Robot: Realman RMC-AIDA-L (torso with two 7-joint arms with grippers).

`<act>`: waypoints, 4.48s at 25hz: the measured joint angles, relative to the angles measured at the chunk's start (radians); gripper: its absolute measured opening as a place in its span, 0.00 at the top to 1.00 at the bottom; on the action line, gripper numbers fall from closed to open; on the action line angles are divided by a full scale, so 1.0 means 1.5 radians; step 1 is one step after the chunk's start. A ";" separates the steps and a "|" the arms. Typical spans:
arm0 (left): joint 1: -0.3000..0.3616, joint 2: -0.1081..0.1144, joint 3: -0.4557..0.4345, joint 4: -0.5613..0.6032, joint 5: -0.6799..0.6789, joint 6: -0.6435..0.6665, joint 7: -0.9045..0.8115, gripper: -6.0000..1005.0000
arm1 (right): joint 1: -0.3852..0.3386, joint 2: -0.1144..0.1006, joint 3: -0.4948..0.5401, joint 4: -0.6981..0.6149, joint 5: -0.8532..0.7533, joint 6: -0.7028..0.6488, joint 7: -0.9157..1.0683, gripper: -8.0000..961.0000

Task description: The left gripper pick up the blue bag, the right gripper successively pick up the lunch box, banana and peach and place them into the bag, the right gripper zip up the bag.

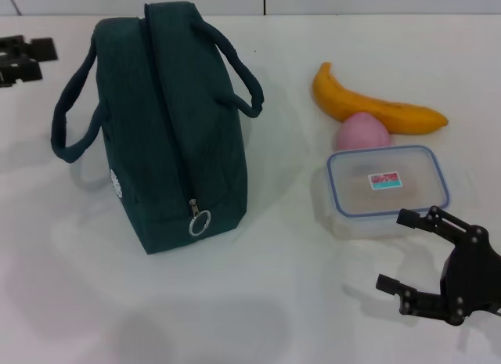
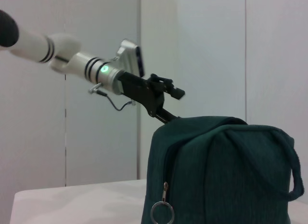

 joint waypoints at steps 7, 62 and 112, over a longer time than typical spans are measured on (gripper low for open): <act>-0.085 0.004 0.066 0.026 0.092 0.005 -0.093 0.13 | -0.003 0.000 0.002 0.002 0.000 0.000 0.000 0.08; -0.148 -0.005 0.147 0.022 0.105 -0.004 -0.141 0.95 | -0.053 -0.021 0.005 0.064 0.311 -0.034 0.615 0.09; -0.132 -0.008 0.147 0.029 0.071 0.019 -0.131 0.95 | 0.042 0.010 -0.021 0.087 0.299 0.165 0.849 0.09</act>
